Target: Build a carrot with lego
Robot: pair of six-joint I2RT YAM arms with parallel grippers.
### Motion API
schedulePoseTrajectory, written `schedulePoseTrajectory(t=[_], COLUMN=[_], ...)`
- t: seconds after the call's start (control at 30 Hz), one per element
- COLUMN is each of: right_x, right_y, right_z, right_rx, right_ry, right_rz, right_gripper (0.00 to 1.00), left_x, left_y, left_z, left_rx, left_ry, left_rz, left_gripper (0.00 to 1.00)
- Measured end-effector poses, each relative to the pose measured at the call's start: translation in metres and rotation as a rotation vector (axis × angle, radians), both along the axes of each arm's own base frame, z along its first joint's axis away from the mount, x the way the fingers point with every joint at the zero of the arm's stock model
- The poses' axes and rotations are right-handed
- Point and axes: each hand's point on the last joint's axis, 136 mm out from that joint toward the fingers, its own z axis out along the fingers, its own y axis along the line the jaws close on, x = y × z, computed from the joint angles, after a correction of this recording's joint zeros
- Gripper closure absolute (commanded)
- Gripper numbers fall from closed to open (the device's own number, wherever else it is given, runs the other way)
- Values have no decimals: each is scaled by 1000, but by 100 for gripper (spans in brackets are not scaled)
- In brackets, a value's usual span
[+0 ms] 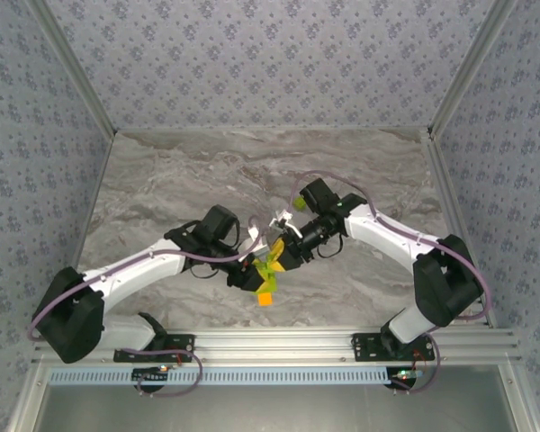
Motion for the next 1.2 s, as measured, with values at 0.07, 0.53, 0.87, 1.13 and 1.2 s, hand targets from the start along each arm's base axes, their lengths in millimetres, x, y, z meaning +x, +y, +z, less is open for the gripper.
schedulePoseTrajectory(t=[0.07,0.53,0.87,1.13,1.2], right_x=[2,5,3,-2,0], right_y=[1,4,3,0,-3], right_z=[2,4,-5,-1,1], right_rx=[11,20,-30,-33,-30], right_ry=[-12,-12,51,59,40], right_rz=[-1,1,9,-11,-38], right_gripper=[86,78,49,23,20], left_x=[3,5,12,23,25], left_y=[1,3,4,5,4], left_z=[1,4,7,9,9], left_rx=[-1,2,-10,-9,-13], left_ry=[-7,-16,-27,-58,-70], left_rz=[11,31,51,90,94], left_gripper=[94,93,93,94,94])
